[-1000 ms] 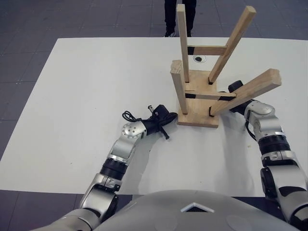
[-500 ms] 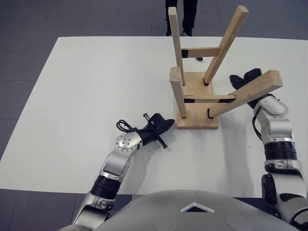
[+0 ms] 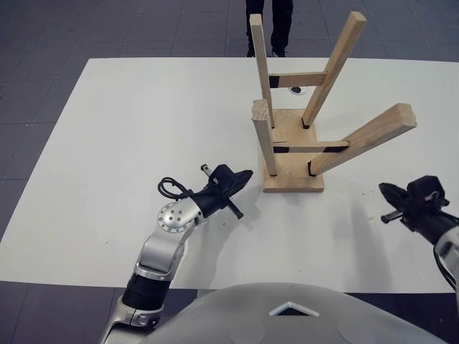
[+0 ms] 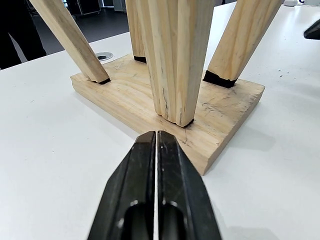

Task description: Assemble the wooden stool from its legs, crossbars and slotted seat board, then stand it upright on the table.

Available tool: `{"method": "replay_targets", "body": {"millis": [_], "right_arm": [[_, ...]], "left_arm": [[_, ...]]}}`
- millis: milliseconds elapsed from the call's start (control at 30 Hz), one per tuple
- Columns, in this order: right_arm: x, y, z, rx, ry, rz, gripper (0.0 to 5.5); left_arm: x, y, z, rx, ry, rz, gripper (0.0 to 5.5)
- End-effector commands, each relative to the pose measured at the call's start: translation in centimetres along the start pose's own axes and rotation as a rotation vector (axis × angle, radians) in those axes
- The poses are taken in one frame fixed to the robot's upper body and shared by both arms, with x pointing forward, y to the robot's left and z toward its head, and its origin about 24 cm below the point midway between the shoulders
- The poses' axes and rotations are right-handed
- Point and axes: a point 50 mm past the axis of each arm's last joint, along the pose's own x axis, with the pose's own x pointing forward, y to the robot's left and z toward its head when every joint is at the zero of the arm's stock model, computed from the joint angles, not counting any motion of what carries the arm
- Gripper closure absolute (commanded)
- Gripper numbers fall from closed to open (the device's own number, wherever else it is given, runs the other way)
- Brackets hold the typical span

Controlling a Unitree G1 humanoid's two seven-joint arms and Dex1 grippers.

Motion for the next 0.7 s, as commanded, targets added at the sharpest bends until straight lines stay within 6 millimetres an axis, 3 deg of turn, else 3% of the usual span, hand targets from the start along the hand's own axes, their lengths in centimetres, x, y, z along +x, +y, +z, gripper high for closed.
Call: {"method": "replay_targets", "body": {"millis": [33, 200, 367, 467, 633, 700], "right_arm": [[-1.3, 2.2, 2.1, -0.003, -0.088, 0.188, 5.37], [-0.1, 5.0, 5.4, -0.021, -0.344, 0.269, 5.37], [1.1, 6.7, 8.5, -0.060, -0.606, 0.175, 5.37], [2.2, 7.7, 8.7, -0.080, -0.652, 0.092, 5.37], [4.8, 9.1, 8.6, -0.300, -0.715, -0.187, 5.37], [6.0, 9.5, 8.0, -0.283, -0.690, -0.254, 5.37]], "left_arm": [[-0.7, 0.6, 0.5, 0.018, -0.020, 0.024, 5.40], [-1.6, 0.9, 0.4, 0.044, -0.019, 0.040, 5.40], [-1.6, 0.8, -0.2, 0.028, -0.001, 0.049, 5.40], [-1.6, 0.7, -0.3, 0.027, 0.001, 0.051, 5.40], [-1.7, 0.3, -0.5, 0.015, 0.002, 0.062, 5.40], [-1.7, 0.2, -0.6, 0.010, 0.002, 0.068, 5.40]]}}
